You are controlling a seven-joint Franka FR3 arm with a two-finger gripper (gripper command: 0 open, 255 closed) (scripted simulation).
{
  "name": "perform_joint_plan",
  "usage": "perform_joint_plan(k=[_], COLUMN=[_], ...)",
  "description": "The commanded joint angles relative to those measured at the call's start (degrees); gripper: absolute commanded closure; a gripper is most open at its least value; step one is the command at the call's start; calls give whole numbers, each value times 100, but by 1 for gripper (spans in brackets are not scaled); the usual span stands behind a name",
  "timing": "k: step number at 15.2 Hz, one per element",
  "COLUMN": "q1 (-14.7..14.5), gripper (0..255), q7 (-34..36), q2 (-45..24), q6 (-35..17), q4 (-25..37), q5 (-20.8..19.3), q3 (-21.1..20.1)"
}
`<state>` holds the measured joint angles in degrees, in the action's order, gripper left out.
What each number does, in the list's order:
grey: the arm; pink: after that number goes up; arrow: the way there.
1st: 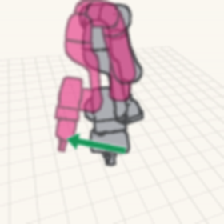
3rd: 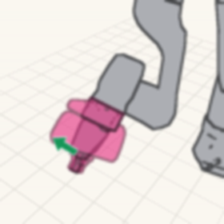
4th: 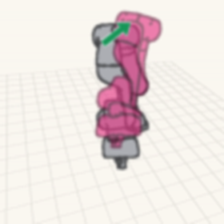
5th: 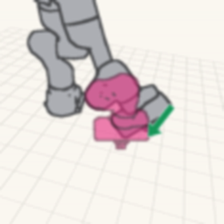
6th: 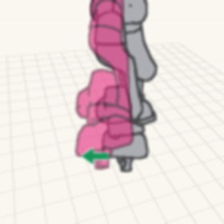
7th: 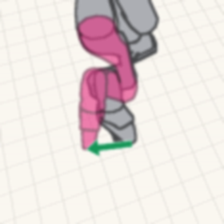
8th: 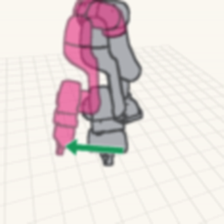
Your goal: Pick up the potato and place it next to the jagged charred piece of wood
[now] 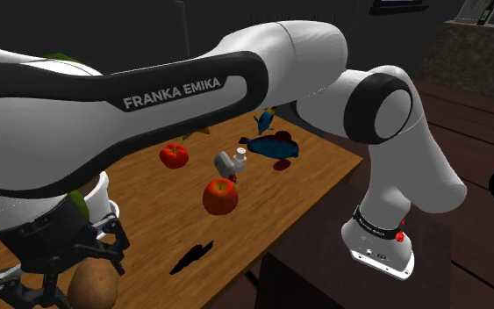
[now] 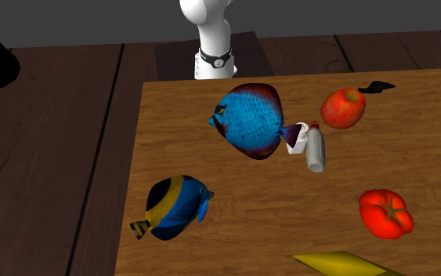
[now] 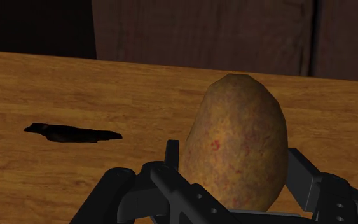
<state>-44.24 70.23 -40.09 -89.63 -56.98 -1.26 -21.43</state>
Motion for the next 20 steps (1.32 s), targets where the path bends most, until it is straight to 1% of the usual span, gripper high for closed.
perform_joint_plan(k=[1, 10, 20], q1=[-34, 62, 102], gripper=[255, 255, 255], q7=[21, -58, -129], q2=[-81, -41, -174], q6=[-101, -818, -1495], q4=[-16, -792, -1352], q5=[-20, -11, -40], q3=[10, 23, 58])
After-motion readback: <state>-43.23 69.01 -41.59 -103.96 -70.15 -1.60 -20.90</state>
